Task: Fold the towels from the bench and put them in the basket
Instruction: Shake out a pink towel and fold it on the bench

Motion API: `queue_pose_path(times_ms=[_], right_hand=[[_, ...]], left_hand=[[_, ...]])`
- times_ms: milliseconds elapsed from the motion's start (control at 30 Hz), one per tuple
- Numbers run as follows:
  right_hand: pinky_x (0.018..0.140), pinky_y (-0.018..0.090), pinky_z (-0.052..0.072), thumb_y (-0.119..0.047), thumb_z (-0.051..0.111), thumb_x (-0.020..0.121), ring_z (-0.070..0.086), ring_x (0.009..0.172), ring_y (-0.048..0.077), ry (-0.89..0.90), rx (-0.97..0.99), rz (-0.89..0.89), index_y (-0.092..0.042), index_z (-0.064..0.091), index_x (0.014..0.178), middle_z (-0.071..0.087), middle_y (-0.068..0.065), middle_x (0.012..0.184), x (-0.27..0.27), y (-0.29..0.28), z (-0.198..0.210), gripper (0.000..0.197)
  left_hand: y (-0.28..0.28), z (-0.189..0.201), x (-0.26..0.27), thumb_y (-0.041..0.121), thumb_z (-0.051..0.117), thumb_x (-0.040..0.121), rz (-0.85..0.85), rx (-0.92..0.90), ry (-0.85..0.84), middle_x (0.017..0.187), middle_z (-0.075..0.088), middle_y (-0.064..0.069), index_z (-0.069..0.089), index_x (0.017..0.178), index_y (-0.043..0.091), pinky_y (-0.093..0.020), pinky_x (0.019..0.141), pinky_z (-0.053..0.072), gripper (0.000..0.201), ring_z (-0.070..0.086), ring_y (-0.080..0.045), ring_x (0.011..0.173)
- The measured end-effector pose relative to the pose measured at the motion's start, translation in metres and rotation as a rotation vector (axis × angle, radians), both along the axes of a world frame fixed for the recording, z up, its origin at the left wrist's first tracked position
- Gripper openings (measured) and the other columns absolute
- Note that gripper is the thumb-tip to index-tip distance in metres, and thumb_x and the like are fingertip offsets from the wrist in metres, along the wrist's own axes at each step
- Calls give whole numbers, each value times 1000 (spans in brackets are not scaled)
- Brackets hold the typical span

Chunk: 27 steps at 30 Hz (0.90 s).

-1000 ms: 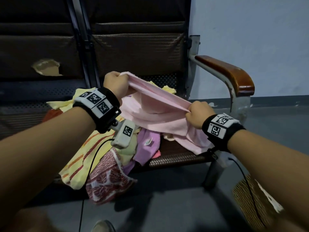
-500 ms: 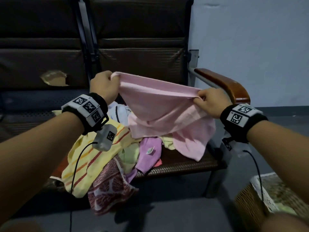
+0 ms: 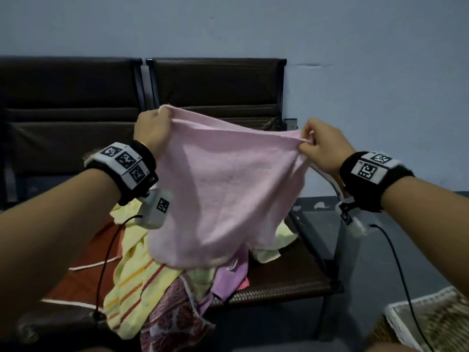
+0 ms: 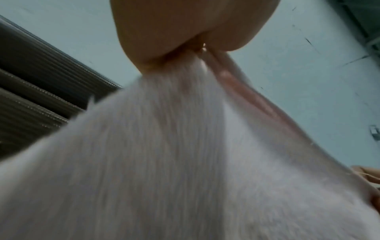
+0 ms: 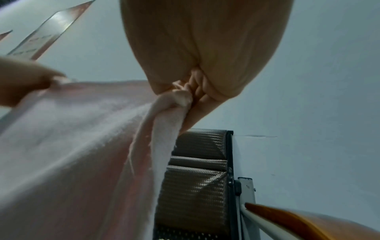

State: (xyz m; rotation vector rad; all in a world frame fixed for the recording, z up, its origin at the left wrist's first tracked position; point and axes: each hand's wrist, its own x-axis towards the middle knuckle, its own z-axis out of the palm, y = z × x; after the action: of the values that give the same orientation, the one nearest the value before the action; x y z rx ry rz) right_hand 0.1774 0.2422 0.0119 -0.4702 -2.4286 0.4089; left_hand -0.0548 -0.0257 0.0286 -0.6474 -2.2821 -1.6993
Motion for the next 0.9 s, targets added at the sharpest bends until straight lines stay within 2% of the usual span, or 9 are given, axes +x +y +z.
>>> queue_pose_path(times_ms=[67,133,233,367,467,600,767,833,900], right_hand=[[63,35,37,-4,47,88,51,72,27,39,-103,23,-20,50,105,56,5,78,1,-3,7,24],[73,35,47,1,41,85,57,81,28,-1,-95,2,-22,57,111,64,7,86,-2,-7,14,39],[83,37,51,6,40,78,61,92,33,-90,-44,-88,-13,67,84,69,12,88,-1,-10,24,33],[70,37,46,-12,44,82,58,80,31,-56,-191,-75,-5,66,72,65,12,77,8,-2,27,26],[53,30,33,-36,54,89,47,59,21,-93,-274,-67,-11,54,59,52,3,61,12,3,20,38],[53,21,45,-46,63,88,59,57,16,-127,-460,-48,-5,70,75,64,2,68,11,11,6,43],[62,36,59,-39,67,87,70,65,27,-98,-695,-114,-3,71,85,73,10,77,-4,7,3,35],[66,42,58,-35,65,90,69,72,29,-49,-793,-101,-1,67,98,71,13,85,-13,-2,2,35],[59,35,53,-27,62,92,67,69,26,-19,-883,-55,1,64,107,69,13,86,-21,-13,0,32]], left_hand=[[-4,1,1,38,42,92,-33,26,-40,95,66,-11,74,103,4,-44,85,51,48,59,-25,89],[-4,0,8,39,51,87,-156,144,-181,101,70,-10,77,98,14,-41,87,52,37,64,-26,94],[-3,0,15,38,66,72,-370,210,-335,89,68,-8,75,81,21,-37,79,48,21,64,-26,84],[-6,-6,9,10,70,78,-377,58,-250,91,70,-13,73,100,4,-33,74,53,23,67,-27,83],[-3,-16,5,12,78,81,-352,-32,-226,92,73,-13,72,104,-3,-29,70,58,28,70,-22,81],[8,-27,4,31,80,83,-308,40,-251,91,74,-5,76,91,9,-28,75,58,23,70,-16,83],[29,-25,14,37,73,87,-158,210,-346,97,72,-11,76,92,6,-39,73,53,31,68,-27,89],[42,-21,32,38,71,88,-168,212,-294,84,71,-11,76,87,0,-38,69,53,39,67,-25,78],[55,-17,59,37,68,92,-261,209,-287,68,65,-4,73,69,7,-31,63,48,39,61,-19,63]])
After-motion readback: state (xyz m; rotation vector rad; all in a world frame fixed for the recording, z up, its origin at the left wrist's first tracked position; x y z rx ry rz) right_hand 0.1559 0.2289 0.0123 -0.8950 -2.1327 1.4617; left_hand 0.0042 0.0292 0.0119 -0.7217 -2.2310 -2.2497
